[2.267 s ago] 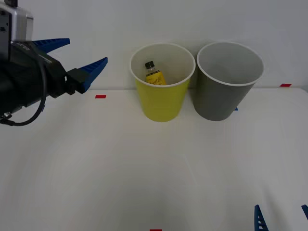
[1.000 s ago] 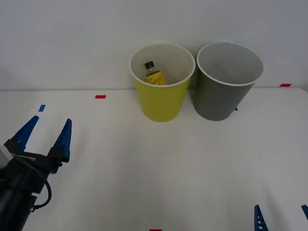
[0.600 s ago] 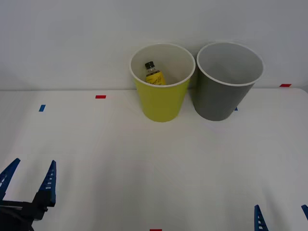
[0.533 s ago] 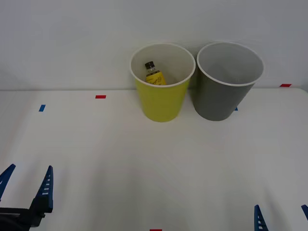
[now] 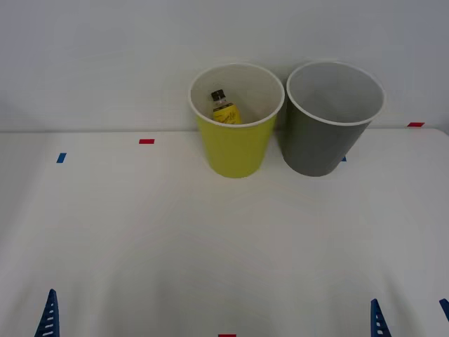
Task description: Put cans in the gray bin and PET bottles in the light green bin.
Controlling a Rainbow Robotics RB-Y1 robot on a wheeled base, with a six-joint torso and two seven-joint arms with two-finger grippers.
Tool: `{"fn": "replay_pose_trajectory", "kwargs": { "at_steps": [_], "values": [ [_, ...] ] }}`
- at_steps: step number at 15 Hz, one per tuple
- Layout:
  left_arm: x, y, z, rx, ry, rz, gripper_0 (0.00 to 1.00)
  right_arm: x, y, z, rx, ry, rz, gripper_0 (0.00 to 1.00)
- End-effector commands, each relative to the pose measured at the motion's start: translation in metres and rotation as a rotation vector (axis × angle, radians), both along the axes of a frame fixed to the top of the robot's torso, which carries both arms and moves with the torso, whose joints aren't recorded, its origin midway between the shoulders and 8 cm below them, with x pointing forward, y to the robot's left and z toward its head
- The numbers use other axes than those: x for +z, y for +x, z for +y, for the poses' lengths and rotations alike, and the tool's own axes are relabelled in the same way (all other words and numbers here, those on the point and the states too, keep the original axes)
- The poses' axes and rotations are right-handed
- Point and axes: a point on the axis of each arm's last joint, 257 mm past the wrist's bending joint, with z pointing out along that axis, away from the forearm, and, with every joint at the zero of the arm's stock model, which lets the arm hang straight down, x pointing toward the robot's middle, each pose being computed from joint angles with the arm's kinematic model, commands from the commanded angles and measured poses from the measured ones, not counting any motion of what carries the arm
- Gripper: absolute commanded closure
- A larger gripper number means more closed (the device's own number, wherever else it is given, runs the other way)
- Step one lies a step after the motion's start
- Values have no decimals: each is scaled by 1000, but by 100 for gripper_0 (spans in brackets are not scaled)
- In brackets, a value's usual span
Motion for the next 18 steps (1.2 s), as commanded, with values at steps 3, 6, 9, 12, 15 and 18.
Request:
{"fn": "replay_pose_trajectory", "kwargs": {
  "at_steps": [3,6,9,12,15,18],
  "values": [
    [-3,7,12,-16,81,33,17,0,0,0,0,0,0,0],
    [5,8,21,1,108,14,18,0,0,0,0,0,0,0],
    [5,4,27,12,108,18,18,0,0,0,0,0,0,0],
    [1,-4,25,8,59,31,18,0,0,0,0,0,0,0],
    [2,-5,19,-27,32,25,18,0,0,0,0,0,0,0],
    [3,-4,14,-53,43,24,18,0,0,0,0,0,0,0]
  ]
}}
